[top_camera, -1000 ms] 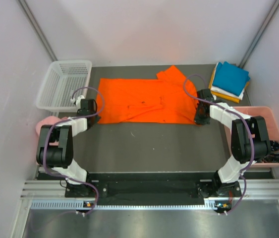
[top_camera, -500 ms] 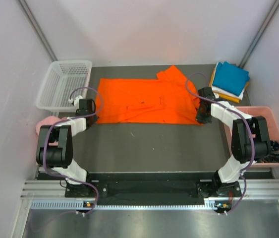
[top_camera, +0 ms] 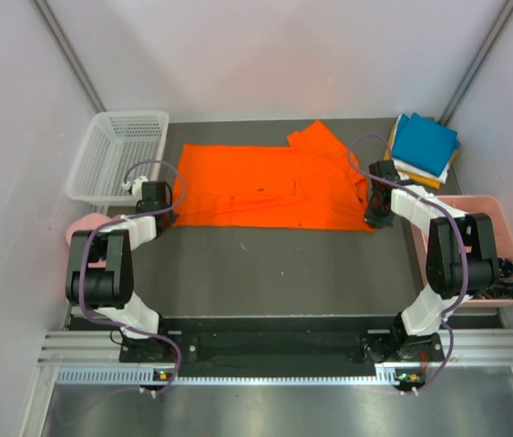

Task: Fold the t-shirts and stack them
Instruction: Fold the flattened tshirt in 1/3 of the way

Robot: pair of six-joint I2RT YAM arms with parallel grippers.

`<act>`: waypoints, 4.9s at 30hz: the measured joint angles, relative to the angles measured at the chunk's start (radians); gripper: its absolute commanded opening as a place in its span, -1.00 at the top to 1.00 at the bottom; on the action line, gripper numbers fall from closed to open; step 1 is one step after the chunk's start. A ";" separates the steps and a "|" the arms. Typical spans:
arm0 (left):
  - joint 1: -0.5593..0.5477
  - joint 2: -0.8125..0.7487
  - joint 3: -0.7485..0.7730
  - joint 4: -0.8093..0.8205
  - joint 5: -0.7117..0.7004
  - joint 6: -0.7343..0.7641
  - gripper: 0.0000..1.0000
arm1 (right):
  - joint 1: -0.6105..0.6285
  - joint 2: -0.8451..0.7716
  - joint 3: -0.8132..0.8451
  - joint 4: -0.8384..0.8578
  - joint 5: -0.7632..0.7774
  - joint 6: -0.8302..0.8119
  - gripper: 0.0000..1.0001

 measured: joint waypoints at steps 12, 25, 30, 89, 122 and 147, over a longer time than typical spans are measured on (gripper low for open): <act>0.000 -0.005 0.003 -0.008 0.000 0.000 0.90 | -0.013 0.001 0.000 -0.002 0.011 0.011 1.00; 0.007 -0.024 0.003 -0.023 -0.010 0.010 0.00 | -0.016 0.001 0.000 -0.023 0.029 0.017 1.00; 0.008 -0.037 0.003 -0.029 -0.028 0.003 -0.19 | -0.019 0.001 0.000 -0.024 0.040 0.017 1.00; -0.003 0.167 0.174 0.145 0.177 0.031 0.22 | -0.021 -0.030 -0.016 -0.038 0.043 0.008 -0.03; -0.010 0.230 0.246 0.095 0.172 0.050 1.00 | -0.021 -0.030 -0.016 -0.042 0.043 0.008 -0.03; -0.023 0.229 0.286 -0.013 -0.066 0.124 0.83 | -0.021 -0.030 -0.016 -0.042 0.038 0.008 -0.03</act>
